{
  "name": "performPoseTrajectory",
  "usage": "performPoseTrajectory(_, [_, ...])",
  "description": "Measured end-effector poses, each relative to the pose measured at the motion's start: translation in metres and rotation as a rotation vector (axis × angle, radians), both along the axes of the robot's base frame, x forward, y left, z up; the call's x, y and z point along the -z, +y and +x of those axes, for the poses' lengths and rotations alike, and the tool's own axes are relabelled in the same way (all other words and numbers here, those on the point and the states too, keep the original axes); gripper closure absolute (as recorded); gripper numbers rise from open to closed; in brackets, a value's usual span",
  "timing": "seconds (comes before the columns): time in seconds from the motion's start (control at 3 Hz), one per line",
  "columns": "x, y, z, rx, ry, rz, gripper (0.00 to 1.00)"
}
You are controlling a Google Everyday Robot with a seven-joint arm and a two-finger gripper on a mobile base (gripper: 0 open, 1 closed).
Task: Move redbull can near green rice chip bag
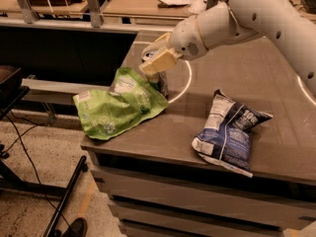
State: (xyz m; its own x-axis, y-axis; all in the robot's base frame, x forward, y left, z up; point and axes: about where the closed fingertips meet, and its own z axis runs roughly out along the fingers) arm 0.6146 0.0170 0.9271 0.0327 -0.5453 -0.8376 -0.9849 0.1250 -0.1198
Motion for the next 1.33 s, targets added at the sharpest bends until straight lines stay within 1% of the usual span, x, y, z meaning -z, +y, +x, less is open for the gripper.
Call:
performPoseTrajectory(0.33, [0.0006, 0.0033, -0.0017, -0.005, -0.006, -0.006, 0.85])
performPoseTrajectory(0.67, [0.0002, 0.0033, -0.0018, -0.005, -0.006, -0.006, 0.61])
performPoseTrajectory(1.33, [0.0008, 0.0058, -0.0022, -0.010, -0.004, -0.006, 0.15])
